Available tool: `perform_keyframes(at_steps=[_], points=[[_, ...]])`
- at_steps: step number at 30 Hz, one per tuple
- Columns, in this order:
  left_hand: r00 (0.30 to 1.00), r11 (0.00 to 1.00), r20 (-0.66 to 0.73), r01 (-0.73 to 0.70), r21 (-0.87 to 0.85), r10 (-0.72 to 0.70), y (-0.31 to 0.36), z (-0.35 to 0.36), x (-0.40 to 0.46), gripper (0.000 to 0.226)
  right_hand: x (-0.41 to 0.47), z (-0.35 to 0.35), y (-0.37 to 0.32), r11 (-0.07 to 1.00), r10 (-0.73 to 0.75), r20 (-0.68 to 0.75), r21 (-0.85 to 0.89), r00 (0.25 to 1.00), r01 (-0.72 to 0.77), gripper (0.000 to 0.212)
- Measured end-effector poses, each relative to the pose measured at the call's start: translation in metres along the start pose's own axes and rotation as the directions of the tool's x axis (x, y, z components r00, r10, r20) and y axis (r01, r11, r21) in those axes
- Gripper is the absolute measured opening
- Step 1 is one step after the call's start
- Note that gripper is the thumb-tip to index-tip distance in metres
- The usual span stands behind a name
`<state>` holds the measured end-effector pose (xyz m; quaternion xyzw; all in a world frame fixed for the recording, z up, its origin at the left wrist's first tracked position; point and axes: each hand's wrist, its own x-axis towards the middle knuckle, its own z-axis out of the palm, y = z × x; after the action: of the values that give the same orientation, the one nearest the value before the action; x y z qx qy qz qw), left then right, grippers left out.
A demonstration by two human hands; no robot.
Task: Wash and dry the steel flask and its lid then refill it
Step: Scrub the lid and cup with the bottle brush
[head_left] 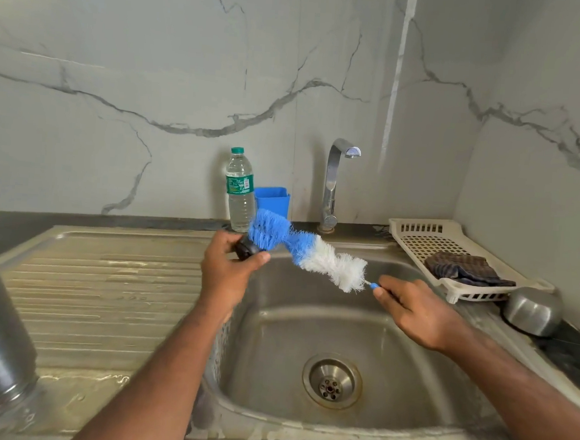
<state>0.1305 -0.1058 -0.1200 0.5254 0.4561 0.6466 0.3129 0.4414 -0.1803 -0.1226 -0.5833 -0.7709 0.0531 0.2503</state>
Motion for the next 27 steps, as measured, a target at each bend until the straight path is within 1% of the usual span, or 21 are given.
perform_keyframes(at_steps=[1,3,6,7,8,9,11,12,13,16,17,21,23,25,26,27], points=[[0.998,0.995,0.036,-0.045,0.085,0.042,0.002,0.005,-0.004,0.044,0.002,0.002,-0.003,1.000,0.003,-0.007,0.008,1.000,-0.003,0.039],[0.995,0.987,0.054,-0.090,0.131,0.083,0.002,0.013,-0.006,0.049,0.005,0.005,-0.004,0.999,0.012,-0.020,0.031,1.000,-0.012,0.038],[0.993,0.987,-0.080,-0.078,0.142,0.090,0.003,0.003,0.002,0.048,0.000,0.001,0.005,0.999,0.032,-0.005,0.039,0.999,-0.032,0.039],[0.990,0.985,-0.107,-0.069,0.155,0.086,0.003,-0.001,0.003,0.049,-0.001,-0.001,0.007,0.999,0.041,0.007,0.025,0.999,-0.041,0.039],[0.991,0.983,-0.105,-0.064,0.171,0.083,0.002,-0.003,0.004,0.049,-0.001,-0.001,0.007,0.999,0.045,0.018,0.012,0.999,-0.046,0.039],[0.994,0.981,-0.071,-0.074,0.177,0.088,0.001,-0.002,0.004,0.049,0.000,-0.001,0.005,0.999,0.045,0.021,0.011,0.999,-0.045,0.038],[0.993,0.975,0.040,-0.113,0.190,0.108,0.000,0.005,-0.001,0.052,0.003,0.001,-0.002,0.999,0.036,0.003,0.038,0.999,-0.036,0.038],[0.991,0.970,0.068,-0.131,0.203,0.119,0.000,0.009,-0.003,0.053,0.003,0.001,-0.005,0.998,0.035,-0.004,0.051,0.999,-0.035,0.038],[0.990,0.968,0.066,-0.139,0.210,0.128,-0.001,0.011,-0.002,0.054,0.003,0.001,-0.006,0.997,0.037,-0.005,0.061,0.999,-0.037,0.038],[0.991,0.969,-0.032,-0.121,0.217,0.131,-0.001,0.003,0.004,0.052,-0.002,-0.004,0.002,0.997,0.056,0.012,0.058,0.998,-0.056,0.038],[0.991,0.965,-0.038,-0.119,0.233,0.131,-0.002,-0.001,0.006,0.052,-0.004,-0.004,0.004,0.997,0.063,0.021,0.046,0.998,-0.064,0.038],[0.975,0.935,0.130,-0.212,0.284,0.182,-0.001,0.010,-0.003,0.055,0.001,-0.001,-0.008,0.998,0.053,0.011,0.043,0.999,-0.054,0.037],[0.975,0.937,0.092,-0.218,0.273,0.200,-0.002,0.015,-0.003,0.056,0.001,-0.001,-0.006,0.997,0.062,-0.003,0.054,0.998,-0.062,0.038],[0.979,0.944,-0.003,-0.195,0.266,0.203,-0.003,0.007,0.002,0.054,-0.003,-0.005,0.003,0.996,0.070,0.003,0.055,0.998,-0.070,0.038],[0.979,0.943,-0.026,-0.188,0.276,0.203,-0.003,0.001,0.003,0.054,-0.005,-0.007,0.005,0.996,0.074,0.011,0.041,0.997,-0.074,0.038],[0.980,0.939,-0.017,-0.185,0.289,0.199,-0.004,-0.002,0.005,0.054,-0.006,-0.007,0.006,0.997,0.074,0.018,0.032,0.997,-0.074,0.038]])
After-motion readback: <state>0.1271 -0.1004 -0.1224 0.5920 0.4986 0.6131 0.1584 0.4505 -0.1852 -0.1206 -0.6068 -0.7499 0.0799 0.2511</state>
